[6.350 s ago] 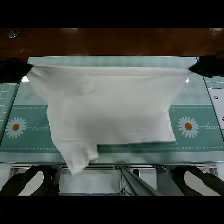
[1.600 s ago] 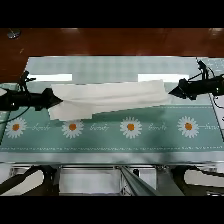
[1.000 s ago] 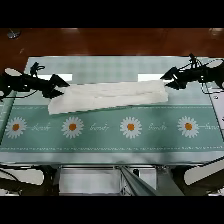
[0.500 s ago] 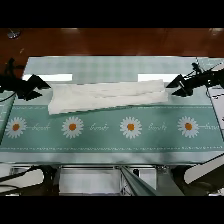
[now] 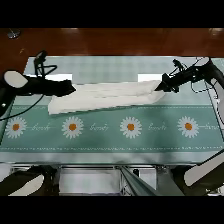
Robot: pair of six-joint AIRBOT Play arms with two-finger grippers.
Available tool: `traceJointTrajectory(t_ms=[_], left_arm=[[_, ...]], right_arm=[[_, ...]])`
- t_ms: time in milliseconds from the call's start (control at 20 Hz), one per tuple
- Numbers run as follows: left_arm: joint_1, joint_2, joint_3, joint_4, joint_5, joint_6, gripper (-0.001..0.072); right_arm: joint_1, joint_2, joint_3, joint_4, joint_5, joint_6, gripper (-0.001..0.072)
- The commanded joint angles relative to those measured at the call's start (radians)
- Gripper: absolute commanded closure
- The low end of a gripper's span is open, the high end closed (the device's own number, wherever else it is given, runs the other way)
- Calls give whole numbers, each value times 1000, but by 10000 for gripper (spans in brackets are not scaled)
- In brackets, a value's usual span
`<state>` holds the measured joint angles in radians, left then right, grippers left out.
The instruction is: Fold the shirts.
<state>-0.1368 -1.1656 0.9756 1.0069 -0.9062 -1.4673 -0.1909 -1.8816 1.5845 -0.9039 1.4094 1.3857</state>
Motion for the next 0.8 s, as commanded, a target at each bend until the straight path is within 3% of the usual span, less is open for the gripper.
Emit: traceJointTrajectory(t_ms=[0,350,550,750], left_arm=[[-125,-20,-5,-72,74,23,680],[-436,-174,104,-95,254,98,680],[-525,-466,360,-92,128,5,681],[-624,-704,570,-93,3,-76,681]], right_arm=[[2,119,0,-135,53,24,691],[-32,727,-463,-184,-79,6,690],[-32,1002,-653,-183,-77,54,689],[-31,1102,-676,-171,-67,78,689]])
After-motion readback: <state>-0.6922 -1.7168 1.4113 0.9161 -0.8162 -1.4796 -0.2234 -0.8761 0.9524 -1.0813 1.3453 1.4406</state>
